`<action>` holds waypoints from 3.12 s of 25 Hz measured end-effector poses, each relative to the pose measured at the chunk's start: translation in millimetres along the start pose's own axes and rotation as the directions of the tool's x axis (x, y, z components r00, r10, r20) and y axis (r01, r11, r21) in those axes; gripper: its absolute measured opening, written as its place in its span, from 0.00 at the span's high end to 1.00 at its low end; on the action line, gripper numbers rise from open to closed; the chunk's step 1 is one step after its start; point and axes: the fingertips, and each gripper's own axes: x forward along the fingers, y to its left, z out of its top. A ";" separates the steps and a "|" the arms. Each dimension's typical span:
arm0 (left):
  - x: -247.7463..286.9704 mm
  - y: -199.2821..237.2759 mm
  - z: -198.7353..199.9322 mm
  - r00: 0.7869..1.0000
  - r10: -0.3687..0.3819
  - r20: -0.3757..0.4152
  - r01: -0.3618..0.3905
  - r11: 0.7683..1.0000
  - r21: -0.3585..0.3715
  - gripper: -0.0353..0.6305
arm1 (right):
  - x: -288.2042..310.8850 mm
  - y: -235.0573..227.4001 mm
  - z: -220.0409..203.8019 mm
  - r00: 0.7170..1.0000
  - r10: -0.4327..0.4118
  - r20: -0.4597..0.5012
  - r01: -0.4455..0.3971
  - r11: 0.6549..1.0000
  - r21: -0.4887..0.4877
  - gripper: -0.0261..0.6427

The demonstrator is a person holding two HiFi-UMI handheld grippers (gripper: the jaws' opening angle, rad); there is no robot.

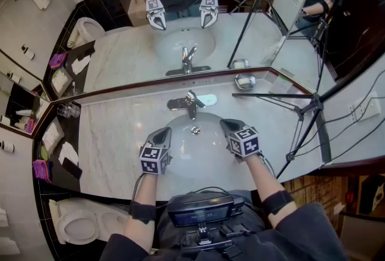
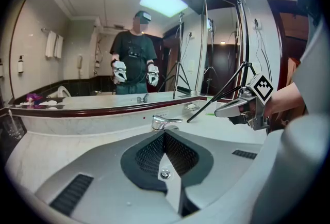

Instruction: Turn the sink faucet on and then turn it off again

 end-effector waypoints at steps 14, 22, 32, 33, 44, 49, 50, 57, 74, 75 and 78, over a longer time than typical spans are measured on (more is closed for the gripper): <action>61.1 -26.2 18.7 0.996 -0.051 -0.070 0.071 0.946 0.317 0.73 | 4.6 -12.7 -9.1 1.000 -0.014 -0.022 0.014 1.000 0.023 0.93; 123.7 -46.1 12.4 0.988 -0.042 -0.150 0.124 0.794 0.594 0.61 | -0.9 -28.5 -14.6 0.998 -0.046 -0.031 0.048 0.998 0.048 0.93; 182.6 -58.5 -2.4 0.973 -0.039 -0.229 0.195 0.668 0.718 0.57 | -9.9 -50.6 -22.6 0.995 -0.092 -0.047 0.095 0.992 0.078 0.93; 186.2 -59.7 -4.0 0.972 -0.038 -0.233 0.200 0.662 0.722 0.56 | -10.3 -52.1 -23.0 0.994 -0.094 -0.048 0.098 0.992 0.079 0.93; 212.4 -60.7 -11.2 0.967 -0.011 -0.254 0.202 0.640 0.741 0.57 | -15.4 -63.8 -27.4 0.993 -0.113 -0.047 0.117 0.988 0.104 0.93; 220.5 -60.2 -5.8 0.967 -0.004 -0.254 0.193 0.659 0.727 0.57 | -15.3 -66.0 -29.6 0.992 -0.114 -0.049 0.118 0.987 0.110 0.93; 220.9 -60.4 -4.6 0.968 -0.005 -0.250 0.192 0.660 0.727 0.57 | -14.8 -65.8 -29.7 0.992 -0.113 -0.049 0.118 0.987 0.111 0.93; 217.9 -58.7 6.5 0.979 -0.012 -0.203 0.158 0.673 0.722 0.64 | -10.9 -64.5 -30.1 0.993 -0.106 -0.046 0.111 0.987 0.114 0.93; 210.3 -34.3 38.3 0.989 -0.020 -0.149 0.103 0.810 0.577 0.65 | -7.5 -58.8 -27.4 0.995 -0.096 -0.039 0.099 0.989 0.111 0.93; 209.6 -31.5 40.6 0.989 -0.019 -0.145 0.098 0.820 0.564 0.65 | -7.3 -58.1 -27.1 0.995 -0.095 -0.039 0.099 0.989 0.110 0.93; 209.7 -28.9 43.2 0.989 -0.024 -0.149 0.101 0.835 0.541 0.65 | -7.1 -58.5 -27.3 0.995 -0.093 -0.038 0.096 0.989 0.110 0.93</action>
